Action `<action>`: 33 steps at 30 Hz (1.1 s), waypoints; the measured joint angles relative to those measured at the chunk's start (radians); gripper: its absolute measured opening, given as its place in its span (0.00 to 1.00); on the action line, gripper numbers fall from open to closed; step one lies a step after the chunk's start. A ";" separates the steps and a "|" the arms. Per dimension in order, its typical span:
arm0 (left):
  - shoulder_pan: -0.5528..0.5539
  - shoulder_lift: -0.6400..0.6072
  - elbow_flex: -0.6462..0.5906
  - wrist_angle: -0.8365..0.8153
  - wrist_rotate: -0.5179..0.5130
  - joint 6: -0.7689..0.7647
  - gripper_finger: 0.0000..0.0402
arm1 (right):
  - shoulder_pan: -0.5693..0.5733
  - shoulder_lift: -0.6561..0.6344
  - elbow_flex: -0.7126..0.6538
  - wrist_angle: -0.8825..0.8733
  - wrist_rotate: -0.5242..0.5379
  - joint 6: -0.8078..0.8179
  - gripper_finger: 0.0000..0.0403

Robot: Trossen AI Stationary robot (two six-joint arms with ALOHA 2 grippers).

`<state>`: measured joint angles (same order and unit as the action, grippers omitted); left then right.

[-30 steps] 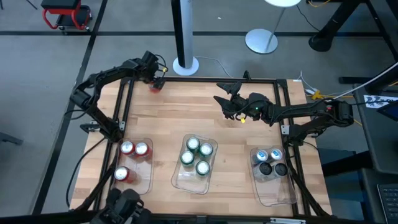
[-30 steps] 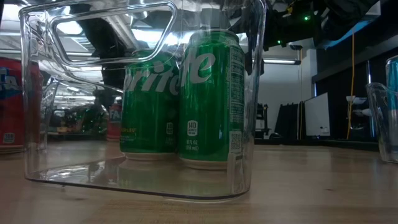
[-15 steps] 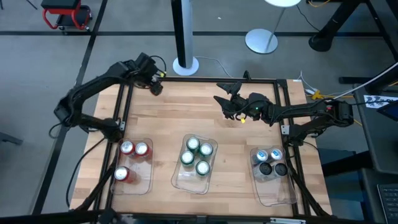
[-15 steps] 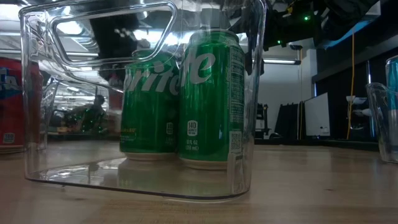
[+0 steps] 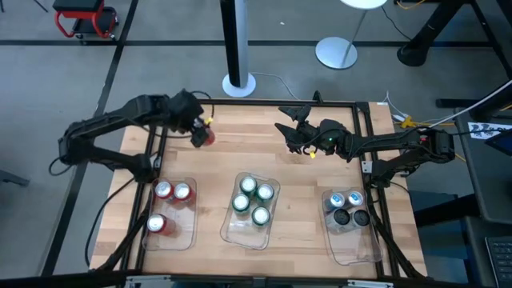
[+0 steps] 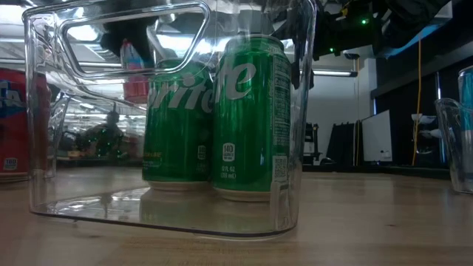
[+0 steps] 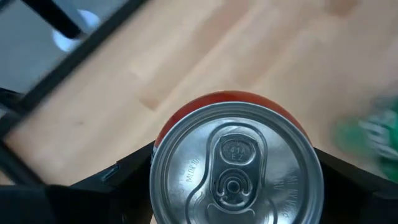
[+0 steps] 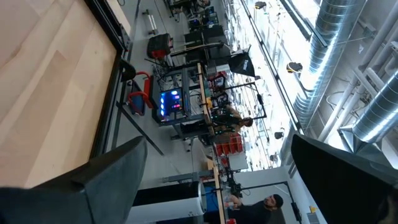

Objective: Sort soda cans
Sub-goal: Put the orange soda can into the left transparent bin

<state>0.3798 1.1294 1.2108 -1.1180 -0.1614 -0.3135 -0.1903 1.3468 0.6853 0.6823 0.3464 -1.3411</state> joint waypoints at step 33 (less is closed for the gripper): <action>-1.036 0.004 0.027 -0.075 -0.110 -0.817 0.74 | 0.000 0.000 0.000 -0.003 0.000 0.000 0.99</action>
<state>-0.6565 1.1336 1.2381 -1.1935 -0.2718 -1.1304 -0.1905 1.3469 0.6852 0.6794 0.3466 -1.3411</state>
